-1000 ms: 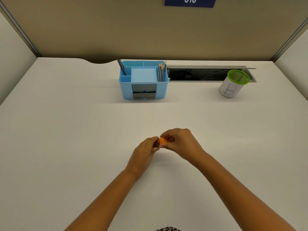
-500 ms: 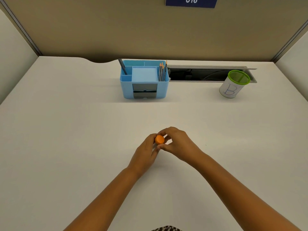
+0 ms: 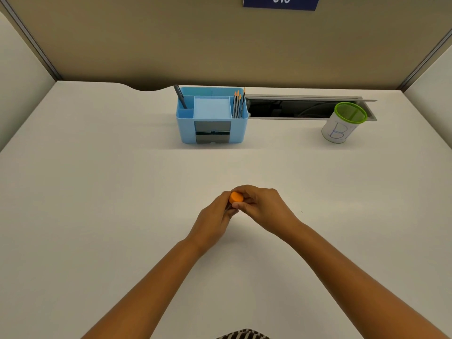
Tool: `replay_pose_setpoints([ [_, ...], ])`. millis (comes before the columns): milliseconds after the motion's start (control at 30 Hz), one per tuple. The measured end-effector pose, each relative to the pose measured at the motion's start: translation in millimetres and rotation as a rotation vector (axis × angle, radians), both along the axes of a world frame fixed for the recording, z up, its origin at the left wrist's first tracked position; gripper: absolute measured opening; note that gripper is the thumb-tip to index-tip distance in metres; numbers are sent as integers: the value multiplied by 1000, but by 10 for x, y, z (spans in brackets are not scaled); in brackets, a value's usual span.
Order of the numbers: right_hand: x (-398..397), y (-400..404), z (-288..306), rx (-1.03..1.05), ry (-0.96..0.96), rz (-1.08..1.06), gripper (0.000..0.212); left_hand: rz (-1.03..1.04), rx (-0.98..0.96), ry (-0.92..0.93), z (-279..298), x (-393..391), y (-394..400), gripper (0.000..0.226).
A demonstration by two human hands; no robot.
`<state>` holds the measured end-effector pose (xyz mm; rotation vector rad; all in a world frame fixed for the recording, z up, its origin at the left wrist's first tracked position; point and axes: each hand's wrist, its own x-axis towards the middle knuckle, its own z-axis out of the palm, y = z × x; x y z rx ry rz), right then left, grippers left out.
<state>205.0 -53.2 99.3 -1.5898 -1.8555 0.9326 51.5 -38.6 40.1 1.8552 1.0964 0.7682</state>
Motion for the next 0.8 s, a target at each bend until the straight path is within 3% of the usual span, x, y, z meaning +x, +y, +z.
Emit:
replay_pose_setpoints([
  [133,-6,2,7,-3,24,-52,27,14,11,21,-2,5,1,16],
  [300,-89,-19,21,78,-192,-46,17,46,6,15,39,97,-54,11],
  [433,-138,52,84,107,-336,-64,31,73,-58,-131,127,301,-123,13],
  [600,-237,69,92,219,-329,-160,28,334,-243,-294,218,415,-76,18],
  [800,-221,38,99,274,-272,-83,22,312,-274,-314,305,381,-101,20],
])
